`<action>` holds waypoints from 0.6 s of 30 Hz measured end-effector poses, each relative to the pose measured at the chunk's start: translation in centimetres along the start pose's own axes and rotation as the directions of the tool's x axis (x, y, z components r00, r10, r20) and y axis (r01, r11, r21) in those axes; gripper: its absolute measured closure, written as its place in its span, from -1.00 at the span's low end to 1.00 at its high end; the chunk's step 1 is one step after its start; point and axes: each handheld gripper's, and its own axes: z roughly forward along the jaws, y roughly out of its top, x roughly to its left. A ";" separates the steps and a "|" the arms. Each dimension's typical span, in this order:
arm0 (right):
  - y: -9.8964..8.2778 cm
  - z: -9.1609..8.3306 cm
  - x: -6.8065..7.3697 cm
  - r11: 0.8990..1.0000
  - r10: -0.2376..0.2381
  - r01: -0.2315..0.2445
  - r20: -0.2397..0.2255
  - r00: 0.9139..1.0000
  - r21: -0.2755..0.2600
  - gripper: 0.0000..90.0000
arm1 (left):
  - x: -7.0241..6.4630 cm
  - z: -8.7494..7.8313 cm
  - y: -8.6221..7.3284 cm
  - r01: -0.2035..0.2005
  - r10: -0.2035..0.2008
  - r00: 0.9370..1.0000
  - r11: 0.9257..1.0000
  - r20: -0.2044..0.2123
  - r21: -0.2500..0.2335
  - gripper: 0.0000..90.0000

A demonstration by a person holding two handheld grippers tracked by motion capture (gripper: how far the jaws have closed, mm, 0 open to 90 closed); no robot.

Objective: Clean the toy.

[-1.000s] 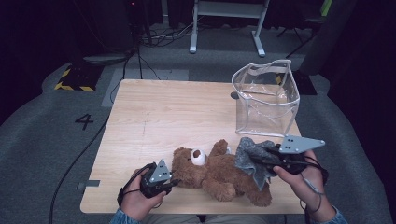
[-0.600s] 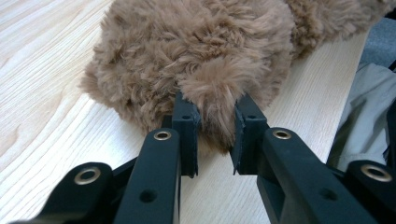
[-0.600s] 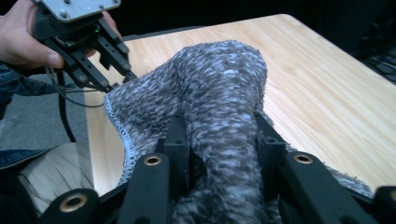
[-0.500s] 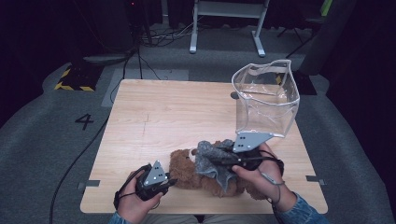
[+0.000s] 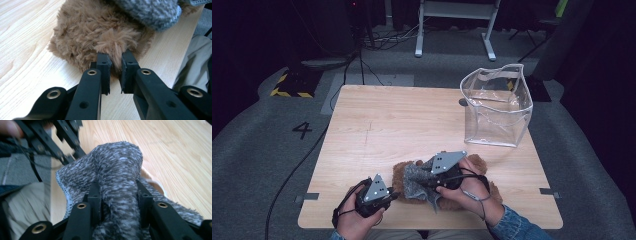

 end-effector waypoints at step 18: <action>-5.4 -6.2 -2.6 0.994 0.092 -0.099 0.137 0.986 0.052 0.47 | 0.3 0.1 -0.1 0.010 -0.010 1.000 1.000 0.000 -0.019 0.80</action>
